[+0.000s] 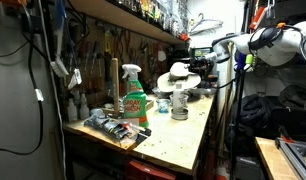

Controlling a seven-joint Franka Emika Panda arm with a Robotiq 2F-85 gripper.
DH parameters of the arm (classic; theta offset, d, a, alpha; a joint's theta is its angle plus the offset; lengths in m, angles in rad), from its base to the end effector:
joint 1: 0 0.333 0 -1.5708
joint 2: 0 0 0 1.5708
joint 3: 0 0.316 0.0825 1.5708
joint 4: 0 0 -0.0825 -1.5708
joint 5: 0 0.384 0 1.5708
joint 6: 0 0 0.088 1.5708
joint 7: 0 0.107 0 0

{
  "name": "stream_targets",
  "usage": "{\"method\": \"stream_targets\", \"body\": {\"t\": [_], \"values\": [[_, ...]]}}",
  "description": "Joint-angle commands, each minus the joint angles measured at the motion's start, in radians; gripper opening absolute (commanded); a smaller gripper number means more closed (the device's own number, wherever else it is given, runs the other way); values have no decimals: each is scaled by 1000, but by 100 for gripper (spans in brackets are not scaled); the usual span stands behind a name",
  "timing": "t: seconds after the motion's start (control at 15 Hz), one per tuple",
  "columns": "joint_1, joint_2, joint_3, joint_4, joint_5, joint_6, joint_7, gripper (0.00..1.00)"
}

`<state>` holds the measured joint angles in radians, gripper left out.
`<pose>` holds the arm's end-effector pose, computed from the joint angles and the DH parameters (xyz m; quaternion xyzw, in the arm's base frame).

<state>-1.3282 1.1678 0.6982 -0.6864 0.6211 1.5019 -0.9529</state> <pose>0.4601 -0.6223 0.3638 -0.8033 0.0024 -0.4205 0.4217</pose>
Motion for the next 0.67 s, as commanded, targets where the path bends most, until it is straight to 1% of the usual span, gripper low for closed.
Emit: {"method": "stream_targets", "body": {"t": [0.0, 0.47, 0.53, 0.6], "values": [[25, 17, -40, 45, -59, 12, -22, 1], [56, 20, -100, 53, -139, 44, -19, 1], [58, 20, -106, 56, -141, 50, -14, 29], [60, 20, -108, 59, -141, 57, -14, 30]]}}
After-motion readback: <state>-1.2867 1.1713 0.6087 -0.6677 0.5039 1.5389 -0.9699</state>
